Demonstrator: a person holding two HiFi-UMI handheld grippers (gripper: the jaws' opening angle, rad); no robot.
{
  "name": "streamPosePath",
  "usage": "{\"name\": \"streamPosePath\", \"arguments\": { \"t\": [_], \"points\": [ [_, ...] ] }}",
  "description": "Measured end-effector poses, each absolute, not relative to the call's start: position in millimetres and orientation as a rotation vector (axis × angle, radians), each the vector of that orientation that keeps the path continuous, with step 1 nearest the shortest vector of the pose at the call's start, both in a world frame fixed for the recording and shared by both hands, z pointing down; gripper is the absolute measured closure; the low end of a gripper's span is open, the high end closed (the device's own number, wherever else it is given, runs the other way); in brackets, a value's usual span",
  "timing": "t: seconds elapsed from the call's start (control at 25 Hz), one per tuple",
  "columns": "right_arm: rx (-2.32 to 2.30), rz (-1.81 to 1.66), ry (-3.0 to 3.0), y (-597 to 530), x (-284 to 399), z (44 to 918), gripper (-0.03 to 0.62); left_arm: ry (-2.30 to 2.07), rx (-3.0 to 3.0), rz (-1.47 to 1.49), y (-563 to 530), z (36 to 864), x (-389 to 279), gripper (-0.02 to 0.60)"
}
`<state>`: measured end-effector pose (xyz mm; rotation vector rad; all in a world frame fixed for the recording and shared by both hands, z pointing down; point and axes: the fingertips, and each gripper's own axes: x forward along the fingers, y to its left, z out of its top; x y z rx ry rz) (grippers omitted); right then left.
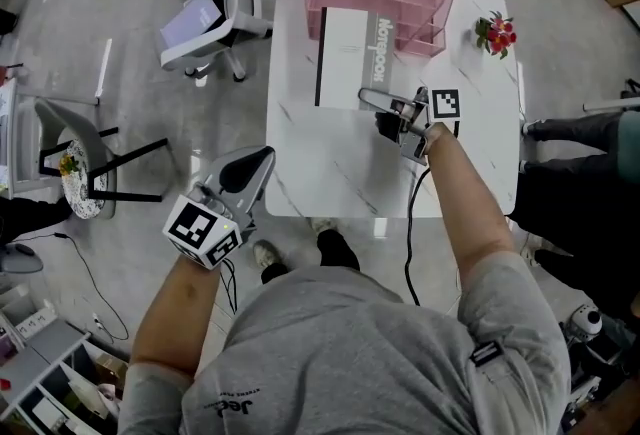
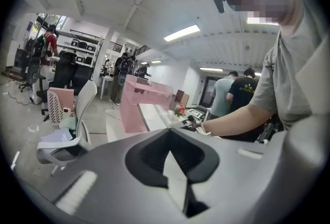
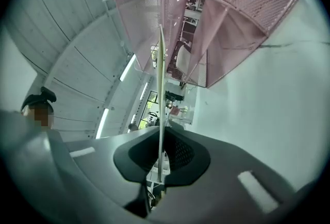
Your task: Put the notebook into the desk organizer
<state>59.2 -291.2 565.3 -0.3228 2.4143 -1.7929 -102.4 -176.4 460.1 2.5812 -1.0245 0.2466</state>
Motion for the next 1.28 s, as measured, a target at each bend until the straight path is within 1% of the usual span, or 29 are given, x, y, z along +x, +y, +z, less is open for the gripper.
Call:
{"name": "streamPosePath", "arguments": {
  "t": [0.36, 0.68, 0.92, 1.28],
  "points": [
    [-0.421, -1.904, 2.380, -291.6, 71.0, 606.6, 0.583, -1.014, 2.554, 0.269, -174.2, 470.5, -102.4, 0.523],
    [-0.411, -1.834, 2.333, -322.3, 74.5, 582.9, 0.583, -1.024, 2.543, 0.275, -172.6, 472.8, -104.9, 0.523],
    [-0.518, -1.853, 2.310, -351.8, 76.5, 578.4, 0.583, -1.017, 2.545, 0.274, -172.2, 473.5, -102.8, 0.523],
    [-0.704, -1.758, 2.380, -391.2, 78.1, 565.7, 0.582, -1.019, 2.532, 0.277, -170.3, 480.4, -100.9, 0.523]
  ]
}}
